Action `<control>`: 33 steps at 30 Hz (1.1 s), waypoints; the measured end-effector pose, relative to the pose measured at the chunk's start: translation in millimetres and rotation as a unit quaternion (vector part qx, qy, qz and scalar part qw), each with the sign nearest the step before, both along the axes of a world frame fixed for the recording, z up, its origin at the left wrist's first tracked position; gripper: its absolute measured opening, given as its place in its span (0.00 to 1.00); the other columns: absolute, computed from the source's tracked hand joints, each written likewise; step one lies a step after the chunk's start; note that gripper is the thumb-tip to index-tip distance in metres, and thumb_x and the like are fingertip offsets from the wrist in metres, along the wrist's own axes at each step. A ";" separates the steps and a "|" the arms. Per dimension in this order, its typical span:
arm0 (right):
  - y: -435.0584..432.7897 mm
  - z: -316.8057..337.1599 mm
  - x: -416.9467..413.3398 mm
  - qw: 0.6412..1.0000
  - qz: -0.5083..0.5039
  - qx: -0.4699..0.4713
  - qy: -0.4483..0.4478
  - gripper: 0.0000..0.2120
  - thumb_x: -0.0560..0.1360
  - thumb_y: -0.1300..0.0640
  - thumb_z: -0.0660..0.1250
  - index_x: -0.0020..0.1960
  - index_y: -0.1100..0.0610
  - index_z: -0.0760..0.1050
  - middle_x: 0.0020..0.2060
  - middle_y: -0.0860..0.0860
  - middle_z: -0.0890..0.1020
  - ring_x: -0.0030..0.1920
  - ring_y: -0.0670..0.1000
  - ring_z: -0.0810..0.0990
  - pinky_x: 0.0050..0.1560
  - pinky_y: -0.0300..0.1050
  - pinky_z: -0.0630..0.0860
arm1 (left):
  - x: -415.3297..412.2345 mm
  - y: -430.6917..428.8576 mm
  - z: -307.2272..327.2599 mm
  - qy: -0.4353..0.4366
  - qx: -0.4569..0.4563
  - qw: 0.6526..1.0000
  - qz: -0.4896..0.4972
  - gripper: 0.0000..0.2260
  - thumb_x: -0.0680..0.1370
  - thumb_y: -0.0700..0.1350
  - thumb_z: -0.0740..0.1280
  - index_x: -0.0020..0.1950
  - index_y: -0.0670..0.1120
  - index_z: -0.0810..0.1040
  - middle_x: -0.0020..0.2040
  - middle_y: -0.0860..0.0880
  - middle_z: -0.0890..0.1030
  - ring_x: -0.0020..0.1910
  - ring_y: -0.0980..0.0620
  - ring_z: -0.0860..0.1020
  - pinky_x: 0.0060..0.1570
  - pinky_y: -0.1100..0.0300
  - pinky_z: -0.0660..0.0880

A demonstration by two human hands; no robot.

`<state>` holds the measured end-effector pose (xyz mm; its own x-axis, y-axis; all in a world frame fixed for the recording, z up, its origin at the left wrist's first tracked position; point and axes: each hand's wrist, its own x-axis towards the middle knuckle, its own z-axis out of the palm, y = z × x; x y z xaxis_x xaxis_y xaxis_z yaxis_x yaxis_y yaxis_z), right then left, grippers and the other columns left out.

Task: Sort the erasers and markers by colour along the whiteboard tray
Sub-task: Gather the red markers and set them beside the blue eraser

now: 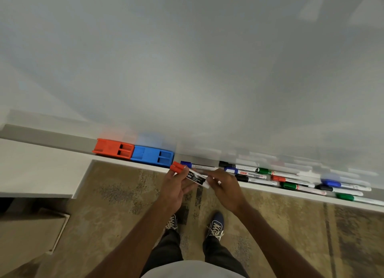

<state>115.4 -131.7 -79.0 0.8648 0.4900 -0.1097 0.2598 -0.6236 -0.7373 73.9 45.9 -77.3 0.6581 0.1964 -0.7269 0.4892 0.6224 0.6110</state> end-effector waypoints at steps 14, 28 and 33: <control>15.9 -1.7 30.2 0.944 0.100 -0.282 -0.143 0.16 0.65 0.67 0.76 0.51 0.60 0.79 0.46 0.57 0.82 0.43 0.58 0.83 0.34 0.51 0.80 | -8.1 -1.7 -3.4 0.010 0.007 1.000 0.011 0.13 0.80 0.39 0.65 0.64 0.37 0.73 0.57 0.36 0.82 0.54 0.39 0.83 0.50 0.46 0.80; -117.7 -19.3 21.4 0.943 -0.101 -0.239 -0.208 0.23 0.60 0.77 0.67 0.53 0.64 0.79 0.46 0.58 0.83 0.47 0.60 0.80 0.34 0.51 0.79 | 5.5 -49.0 1.4 -0.039 0.002 0.999 -0.020 0.18 0.77 0.34 0.68 0.63 0.51 0.73 0.53 0.35 0.84 0.52 0.36 0.83 0.47 0.47 0.82; -129.8 -23.8 25.6 0.941 -0.067 -0.257 -0.209 0.22 0.62 0.73 0.73 0.56 0.63 0.79 0.49 0.58 0.83 0.50 0.59 0.80 0.40 0.51 0.81 | 5.5 -71.4 1.9 -0.038 -0.007 0.999 -0.021 0.19 0.77 0.34 0.67 0.64 0.50 0.73 0.51 0.38 0.85 0.52 0.36 0.83 0.45 0.47 0.83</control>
